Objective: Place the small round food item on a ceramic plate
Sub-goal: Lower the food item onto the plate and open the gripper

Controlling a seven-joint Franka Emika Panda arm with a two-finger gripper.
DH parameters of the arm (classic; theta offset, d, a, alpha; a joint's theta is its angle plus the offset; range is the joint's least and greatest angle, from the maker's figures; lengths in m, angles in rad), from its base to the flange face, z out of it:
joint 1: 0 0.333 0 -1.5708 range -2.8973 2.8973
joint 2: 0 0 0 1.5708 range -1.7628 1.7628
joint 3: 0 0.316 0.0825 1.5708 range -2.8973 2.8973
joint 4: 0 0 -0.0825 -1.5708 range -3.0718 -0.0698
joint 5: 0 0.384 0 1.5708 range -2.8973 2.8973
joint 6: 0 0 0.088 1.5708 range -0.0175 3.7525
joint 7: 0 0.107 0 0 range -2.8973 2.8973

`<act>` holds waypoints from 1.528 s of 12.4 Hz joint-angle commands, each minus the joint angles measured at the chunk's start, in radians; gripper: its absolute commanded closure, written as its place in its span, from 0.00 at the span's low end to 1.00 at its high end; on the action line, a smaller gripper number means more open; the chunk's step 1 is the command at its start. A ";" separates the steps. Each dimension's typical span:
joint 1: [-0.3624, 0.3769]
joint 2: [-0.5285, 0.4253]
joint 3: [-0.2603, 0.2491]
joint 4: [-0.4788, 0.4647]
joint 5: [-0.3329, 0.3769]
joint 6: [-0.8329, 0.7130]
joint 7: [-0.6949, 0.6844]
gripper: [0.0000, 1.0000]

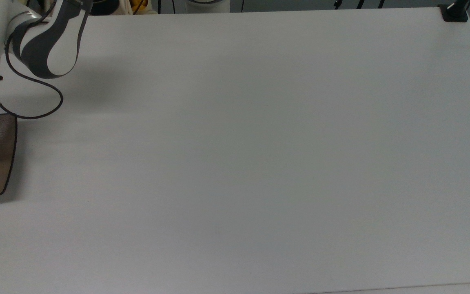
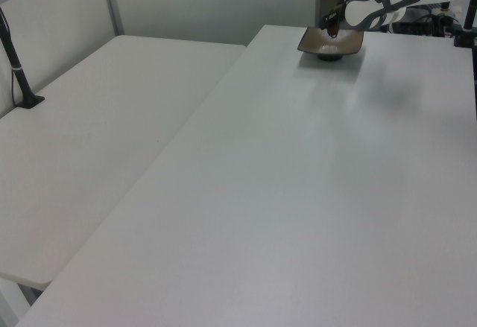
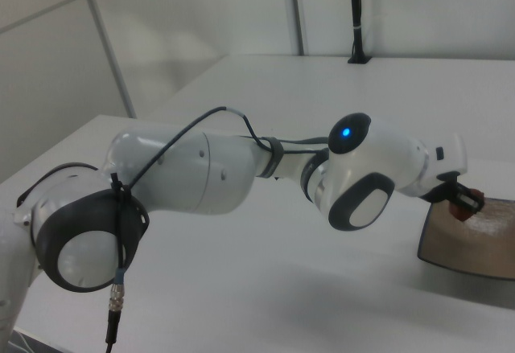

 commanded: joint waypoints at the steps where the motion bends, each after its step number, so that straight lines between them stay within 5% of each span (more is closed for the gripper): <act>1: 0.001 0.079 0.004 0.042 0.020 0.070 0.016 0.93; 2: 0.000 0.080 0.004 0.040 0.021 0.070 0.019 0.84; 3: 0.001 0.082 0.004 0.039 0.021 0.070 0.020 0.63; 7: 0.001 0.080 0.004 0.039 0.021 0.067 0.020 0.60; 12: 0.000 0.080 0.004 0.037 0.018 0.064 0.016 0.00; 17: 0.000 0.033 0.004 0.030 0.008 0.012 0.014 0.00; 19: 0.000 -0.066 0.008 0.028 -0.006 -0.284 -0.012 0.00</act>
